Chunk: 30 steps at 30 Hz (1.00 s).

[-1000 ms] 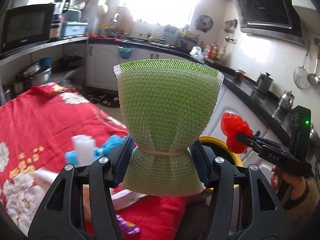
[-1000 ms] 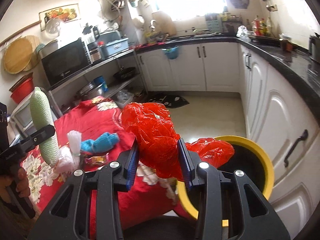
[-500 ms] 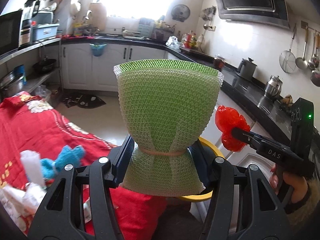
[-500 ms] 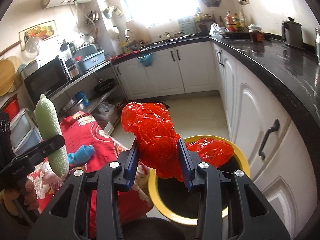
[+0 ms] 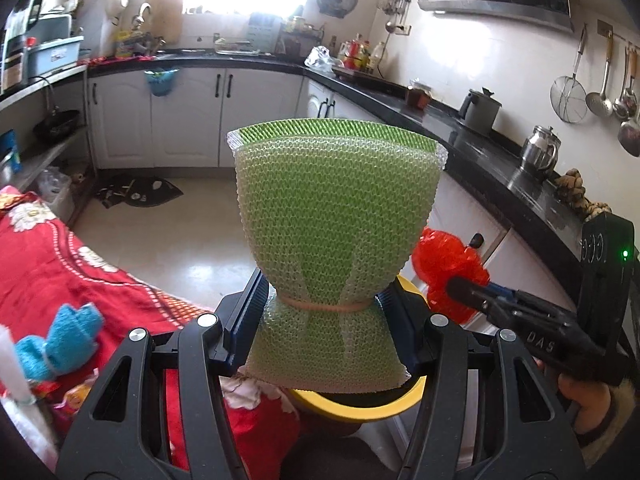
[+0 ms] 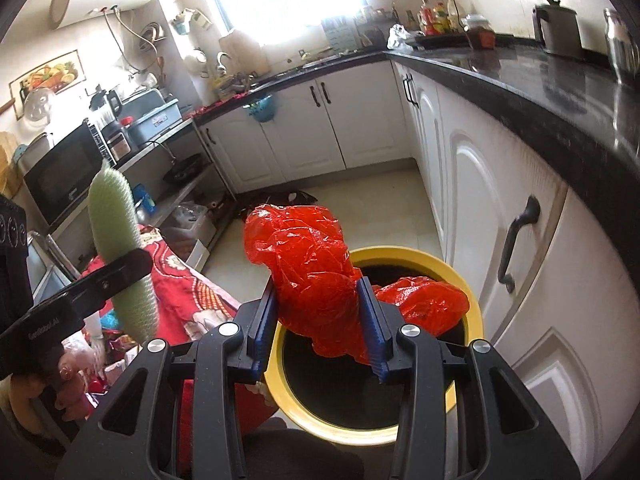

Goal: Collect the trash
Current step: 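Carry both bags over the yellow bin and open both tools to drop them, then withdraw both tools from the bin back toward the bed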

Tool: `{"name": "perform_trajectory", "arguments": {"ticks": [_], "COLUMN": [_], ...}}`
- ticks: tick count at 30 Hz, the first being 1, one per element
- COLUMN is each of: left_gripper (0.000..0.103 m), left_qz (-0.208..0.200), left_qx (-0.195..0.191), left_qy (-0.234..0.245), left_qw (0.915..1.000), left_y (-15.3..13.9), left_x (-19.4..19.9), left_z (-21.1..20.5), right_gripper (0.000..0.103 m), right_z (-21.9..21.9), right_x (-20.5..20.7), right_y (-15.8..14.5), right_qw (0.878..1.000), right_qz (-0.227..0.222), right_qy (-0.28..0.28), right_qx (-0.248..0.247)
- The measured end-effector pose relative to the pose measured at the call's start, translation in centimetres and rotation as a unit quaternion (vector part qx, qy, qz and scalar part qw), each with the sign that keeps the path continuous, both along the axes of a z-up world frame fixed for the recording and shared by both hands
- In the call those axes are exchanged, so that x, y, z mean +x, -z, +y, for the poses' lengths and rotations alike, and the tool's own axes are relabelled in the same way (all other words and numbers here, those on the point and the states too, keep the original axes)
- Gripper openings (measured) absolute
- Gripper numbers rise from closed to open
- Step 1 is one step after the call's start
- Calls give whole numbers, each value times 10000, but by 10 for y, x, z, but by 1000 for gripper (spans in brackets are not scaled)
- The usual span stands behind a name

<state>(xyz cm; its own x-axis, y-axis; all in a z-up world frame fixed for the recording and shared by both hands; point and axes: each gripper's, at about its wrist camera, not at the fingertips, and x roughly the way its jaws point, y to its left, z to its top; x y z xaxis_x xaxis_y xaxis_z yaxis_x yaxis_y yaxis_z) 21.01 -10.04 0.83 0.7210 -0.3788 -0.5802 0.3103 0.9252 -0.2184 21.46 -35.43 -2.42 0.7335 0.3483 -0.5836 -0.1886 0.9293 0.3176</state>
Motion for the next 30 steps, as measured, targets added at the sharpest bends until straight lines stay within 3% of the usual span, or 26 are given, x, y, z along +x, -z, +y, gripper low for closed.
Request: {"name": "perform_trajectory", "arguments": {"ticks": [15,19,22,24,30], "left_gripper": [49,50,56,69,82], "left_qz": [596,711,798,825,840], "left_qx": [63,36,31,26,30], "left_qy": [191,241,212,157,-17], "left_qw": [9980,9972,9966,9965,9965], "left_y": [46,56,61,63,64], "left_x": [36,44,51,53,51], "left_z": [-21,-23,-24,-24,-16], "right_gripper": [40,48,55,57,64], "right_z": [-4,-4,-5,-7,-7], "right_x": [17,23,25,26,22], "right_y": [45,51,55,56,53], "right_qw": [9987,9981,9976,9973,9972], "right_qz": [495,578,632,647,565], "right_qy": [137,198,272,331,445], "right_qx": [-48,-58,-45,-75,-220]}}
